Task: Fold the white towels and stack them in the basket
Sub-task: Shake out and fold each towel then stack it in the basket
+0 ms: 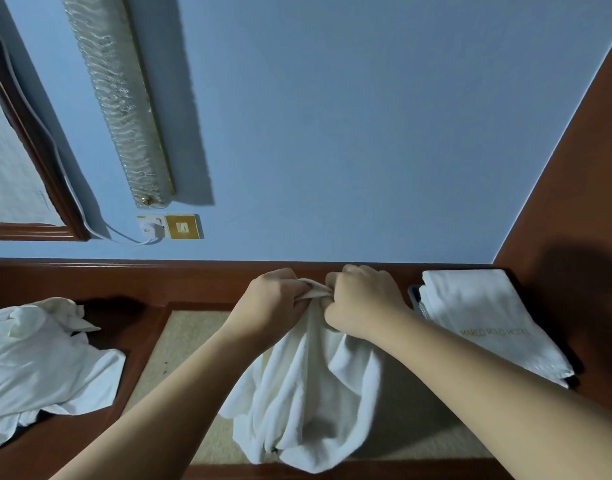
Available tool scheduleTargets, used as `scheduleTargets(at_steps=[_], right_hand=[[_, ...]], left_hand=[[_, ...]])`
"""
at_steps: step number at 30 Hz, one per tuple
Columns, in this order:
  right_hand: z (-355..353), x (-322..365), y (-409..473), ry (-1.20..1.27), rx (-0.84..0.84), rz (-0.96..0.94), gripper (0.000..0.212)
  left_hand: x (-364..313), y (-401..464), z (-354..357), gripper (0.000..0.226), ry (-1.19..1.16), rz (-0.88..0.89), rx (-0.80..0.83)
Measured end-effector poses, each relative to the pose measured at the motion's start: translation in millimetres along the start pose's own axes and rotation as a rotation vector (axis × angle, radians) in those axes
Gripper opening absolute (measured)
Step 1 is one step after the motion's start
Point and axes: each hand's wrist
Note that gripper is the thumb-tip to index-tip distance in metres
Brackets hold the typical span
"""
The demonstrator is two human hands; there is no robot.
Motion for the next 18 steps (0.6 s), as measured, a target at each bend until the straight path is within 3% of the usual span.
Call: scheduleTargets(at_steps=[6,11,15,18], right_hand=[[-2.4,-4.2,-7.0,-0.147,-0.071,-0.052,0.009],[-23.4,-18.9,-10.3,-0.237,-0.186,-0.338,0.019],[-56.3,-11.3,-6.7,-0.274,-0.276,-0.439,0.01],[-99.4,-6.8,0.3,-0.154,-0.383,-0.385,0.032]], left_hand=[[1.6,-6.7,-3.4,0.009,0.005,0.058,-0.008],[21.6,-30.4,1.5,0.019,-0.074,-0.023,-0.033],[24.0,-49.7,12.8,0.031,-0.111,-0.105,-0.095],[22.5,-57.4,19.7,0.033,-0.127,-0.187,-0.121]])
Point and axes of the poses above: each hand's wrist, its own y-axis towards the middle knuckle, its own z-axis out of the palm, x = y × z, and after that the axes turned 11 degrees about y, right-handed
